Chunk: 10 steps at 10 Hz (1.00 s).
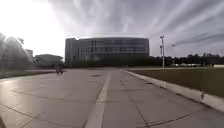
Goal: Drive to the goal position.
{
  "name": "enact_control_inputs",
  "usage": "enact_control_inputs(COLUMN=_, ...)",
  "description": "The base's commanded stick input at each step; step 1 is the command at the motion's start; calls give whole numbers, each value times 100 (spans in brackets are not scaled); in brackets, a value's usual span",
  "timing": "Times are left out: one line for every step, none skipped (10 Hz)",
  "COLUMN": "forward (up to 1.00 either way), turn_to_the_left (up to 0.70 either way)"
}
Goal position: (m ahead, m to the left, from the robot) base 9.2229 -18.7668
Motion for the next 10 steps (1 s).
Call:
enact_control_inputs(forward=70, turn_to_the_left=0)
enact_control_inputs(forward=70, turn_to_the_left=0)
enact_control_inputs(forward=70, turn_to_the_left=0)
enact_control_inputs(forward=70, turn_to_the_left=0)
enact_control_inputs(forward=70, turn_to_the_left=0)
enact_control_inputs(forward=70, turn_to_the_left=0)
enact_control_inputs(forward=70, turn_to_the_left=0)
enact_control_inputs(forward=70, turn_to_the_left=0)
enact_control_inputs(forward=70, turn_to_the_left=0)
enact_control_inputs(forward=70, turn_to_the_left=0)
